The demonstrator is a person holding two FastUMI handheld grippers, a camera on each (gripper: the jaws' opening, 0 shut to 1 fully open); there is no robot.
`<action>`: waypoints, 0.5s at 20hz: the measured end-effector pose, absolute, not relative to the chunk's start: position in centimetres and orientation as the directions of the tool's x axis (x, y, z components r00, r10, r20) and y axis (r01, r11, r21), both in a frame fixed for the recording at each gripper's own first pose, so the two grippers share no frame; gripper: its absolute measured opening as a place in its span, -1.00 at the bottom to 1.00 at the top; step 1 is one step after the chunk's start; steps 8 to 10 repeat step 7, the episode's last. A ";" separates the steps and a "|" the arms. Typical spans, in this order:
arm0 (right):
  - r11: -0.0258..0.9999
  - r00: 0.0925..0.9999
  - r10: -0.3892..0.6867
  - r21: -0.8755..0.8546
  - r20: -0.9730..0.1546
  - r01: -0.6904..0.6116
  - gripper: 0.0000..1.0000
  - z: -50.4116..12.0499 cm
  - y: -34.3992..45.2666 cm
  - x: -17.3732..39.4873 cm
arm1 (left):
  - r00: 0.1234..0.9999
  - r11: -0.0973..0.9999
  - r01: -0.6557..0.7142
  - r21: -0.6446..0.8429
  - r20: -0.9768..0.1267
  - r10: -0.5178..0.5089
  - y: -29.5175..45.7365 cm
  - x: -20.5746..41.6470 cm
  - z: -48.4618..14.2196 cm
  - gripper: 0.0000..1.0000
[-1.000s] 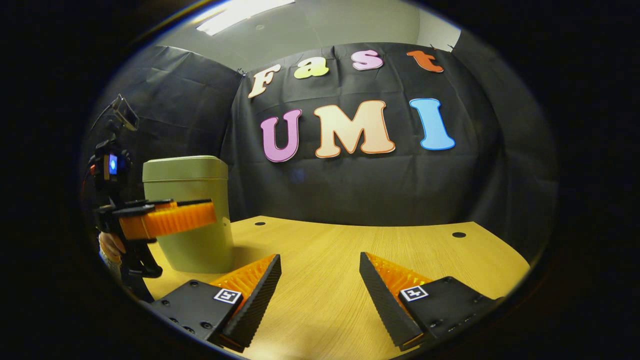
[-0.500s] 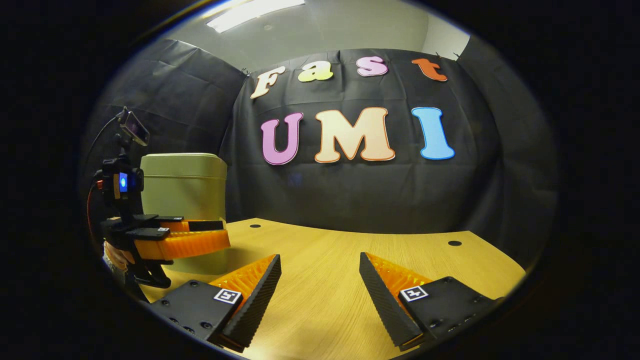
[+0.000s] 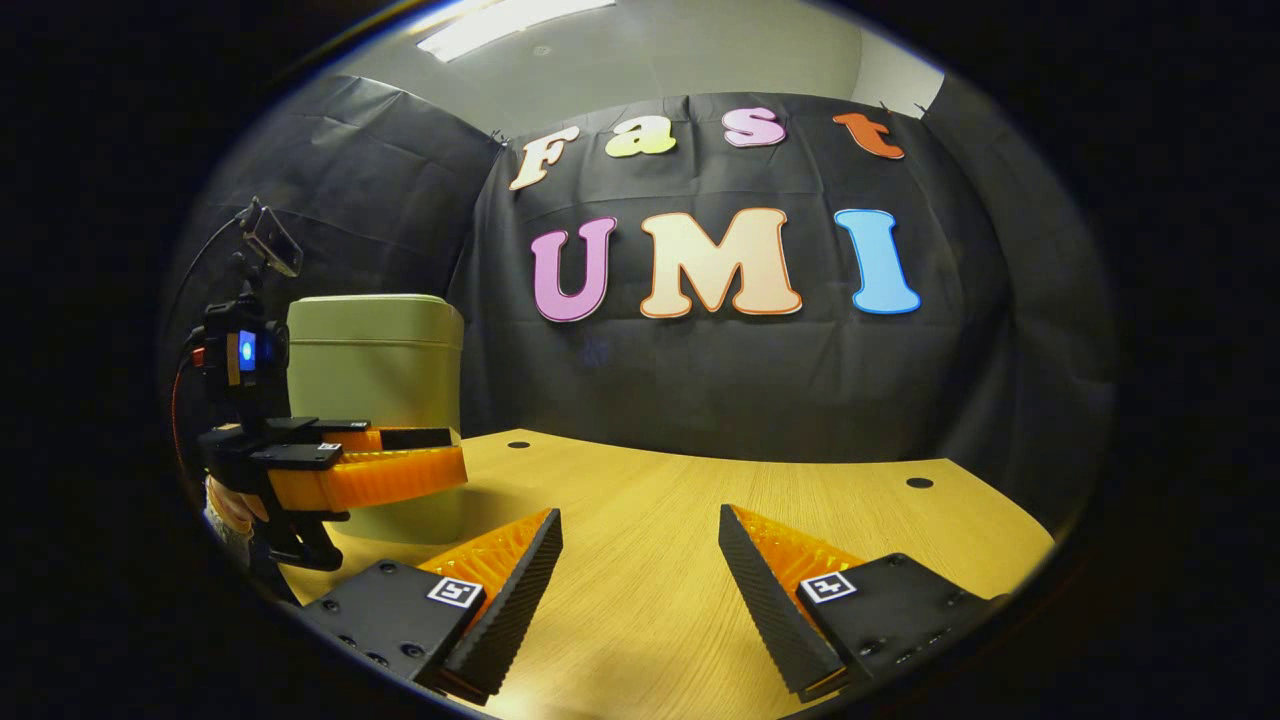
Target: Press the lid of the desktop garbage bin to open it, pick up the crumpled paper on the desktop and throw it into the bin, then pick up the pop can on the desktop and drop it into the bin, and finally close the garbage bin lid.
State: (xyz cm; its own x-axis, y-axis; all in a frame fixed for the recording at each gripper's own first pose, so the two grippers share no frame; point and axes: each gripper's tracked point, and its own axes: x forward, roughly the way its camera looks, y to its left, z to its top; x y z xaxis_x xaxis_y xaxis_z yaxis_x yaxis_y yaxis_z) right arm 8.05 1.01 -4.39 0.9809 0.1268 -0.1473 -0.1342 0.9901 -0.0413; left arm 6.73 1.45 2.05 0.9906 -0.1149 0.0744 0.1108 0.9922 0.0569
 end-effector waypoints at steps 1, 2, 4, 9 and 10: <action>0.990 0.981 0.128 -0.039 -0.148 -0.135 0.98 -4.3 1.1 8.1 | 0.991 0.992 0.112 0.054 0.072 -0.116 1.4 6.7 1.9 0.89; 0.990 0.981 0.130 -0.037 -0.146 -0.137 0.98 -4.3 1.1 8.1 | 0.991 0.992 0.113 0.053 0.072 -0.117 1.3 6.7 1.8 0.88; 0.990 0.981 0.131 -0.037 -0.140 -0.137 0.98 -4.1 1.2 8.1 | 0.990 0.992 0.117 0.052 0.067 -0.120 1.2 6.8 1.8 0.89; 0.990 0.982 0.130 -0.035 -0.138 -0.136 0.98 -4.1 1.1 8.2 | 0.991 0.992 0.119 0.049 0.062 -0.122 1.1 6.7 1.6 0.89; 0.990 0.982 0.130 -0.035 -0.138 -0.136 0.98 -4.1 1.1 8.2 | 0.991 0.992 0.119 0.049 0.062 -0.122 1.1 6.7 1.6 0.89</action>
